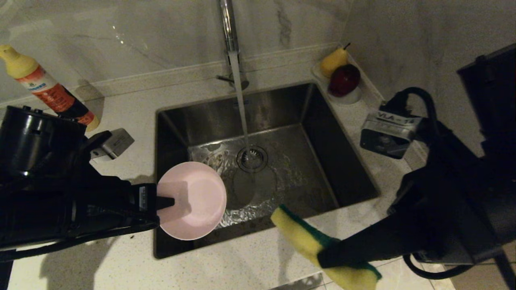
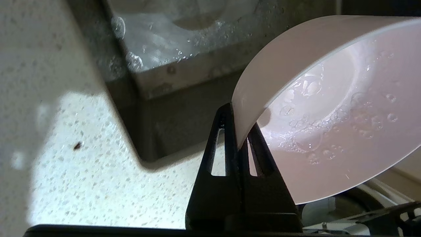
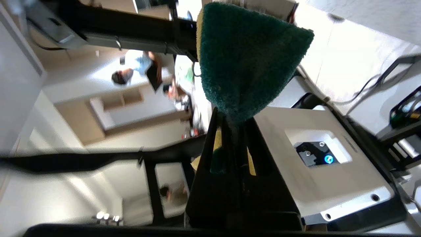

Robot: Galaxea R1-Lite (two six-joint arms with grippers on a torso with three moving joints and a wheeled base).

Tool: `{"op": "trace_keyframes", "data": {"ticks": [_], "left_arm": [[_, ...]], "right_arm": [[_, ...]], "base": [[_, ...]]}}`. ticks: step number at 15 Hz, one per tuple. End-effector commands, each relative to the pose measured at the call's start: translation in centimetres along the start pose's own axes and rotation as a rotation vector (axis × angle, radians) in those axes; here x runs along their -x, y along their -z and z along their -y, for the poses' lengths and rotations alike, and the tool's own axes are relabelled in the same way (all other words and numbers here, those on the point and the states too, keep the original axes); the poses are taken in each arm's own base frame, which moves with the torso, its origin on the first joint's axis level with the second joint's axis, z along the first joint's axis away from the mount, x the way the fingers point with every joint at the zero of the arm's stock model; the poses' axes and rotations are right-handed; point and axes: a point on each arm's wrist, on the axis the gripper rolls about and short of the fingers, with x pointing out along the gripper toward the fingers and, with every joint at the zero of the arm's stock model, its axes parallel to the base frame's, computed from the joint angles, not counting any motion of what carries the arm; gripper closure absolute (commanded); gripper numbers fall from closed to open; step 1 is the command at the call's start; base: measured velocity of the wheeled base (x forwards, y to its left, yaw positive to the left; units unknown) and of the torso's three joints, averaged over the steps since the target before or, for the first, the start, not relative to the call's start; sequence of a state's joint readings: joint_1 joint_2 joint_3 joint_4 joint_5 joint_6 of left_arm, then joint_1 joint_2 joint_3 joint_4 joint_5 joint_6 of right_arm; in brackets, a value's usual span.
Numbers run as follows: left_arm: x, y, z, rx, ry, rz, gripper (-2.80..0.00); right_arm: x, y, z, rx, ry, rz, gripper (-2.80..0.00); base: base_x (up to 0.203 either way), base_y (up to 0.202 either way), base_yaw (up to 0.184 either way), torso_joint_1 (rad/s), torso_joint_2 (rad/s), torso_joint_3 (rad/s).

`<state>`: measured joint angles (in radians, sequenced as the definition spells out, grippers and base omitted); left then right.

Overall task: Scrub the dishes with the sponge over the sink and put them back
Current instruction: Wipe the bowl

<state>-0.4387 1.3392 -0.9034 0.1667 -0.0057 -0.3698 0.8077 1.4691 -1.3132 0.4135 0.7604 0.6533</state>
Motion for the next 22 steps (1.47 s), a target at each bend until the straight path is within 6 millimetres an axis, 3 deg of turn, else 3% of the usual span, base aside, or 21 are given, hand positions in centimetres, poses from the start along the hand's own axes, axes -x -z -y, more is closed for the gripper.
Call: {"op": "trace_keyframes", "data": {"ticks": [1,5,8,11,17,22], "left_arm": [[-0.3,-0.3,0.1,0.001,0.001,0.020,0.00],[-1.9,-0.3,0.1,0.005,-0.009,-0.021,0.00],[-3.4,-0.4,1.2,-0.006,0.018,-0.028,0.00],[-3.4,-0.5,1.9,-0.021,0.043,-0.003,0.00],[-3.0,-0.1,3.0,-0.055,0.071,-0.001,0.00],[-3.5,1.3,3.5,-0.109,-0.049,0.007,0.00]], "right_arm": [[-4.3,-2.2,1.2,-0.041,0.015,-0.088,0.00],[-7.9,-5.1,1.7,-0.089,0.045,-0.154,0.00],[-10.3,-6.4,2.5,-0.116,0.070,-0.181,0.00],[-11.6,-7.6,3.0,-0.158,0.116,-0.140,0.00],[-11.9,-8.7,3.5,-0.198,0.165,-0.081,0.00],[-11.2,-9.2,3.7,-0.203,0.189,-0.040,0.00]], "base": [[0.000,0.000,0.000,0.000,0.00,0.000],[0.000,0.000,0.000,0.000,0.00,0.000],[0.000,0.000,0.000,0.000,0.00,0.000],[0.000,0.000,0.000,0.000,0.00,0.000],[0.000,0.000,0.000,0.000,0.00,0.000],[0.000,0.000,0.000,0.000,0.00,0.000]]}}
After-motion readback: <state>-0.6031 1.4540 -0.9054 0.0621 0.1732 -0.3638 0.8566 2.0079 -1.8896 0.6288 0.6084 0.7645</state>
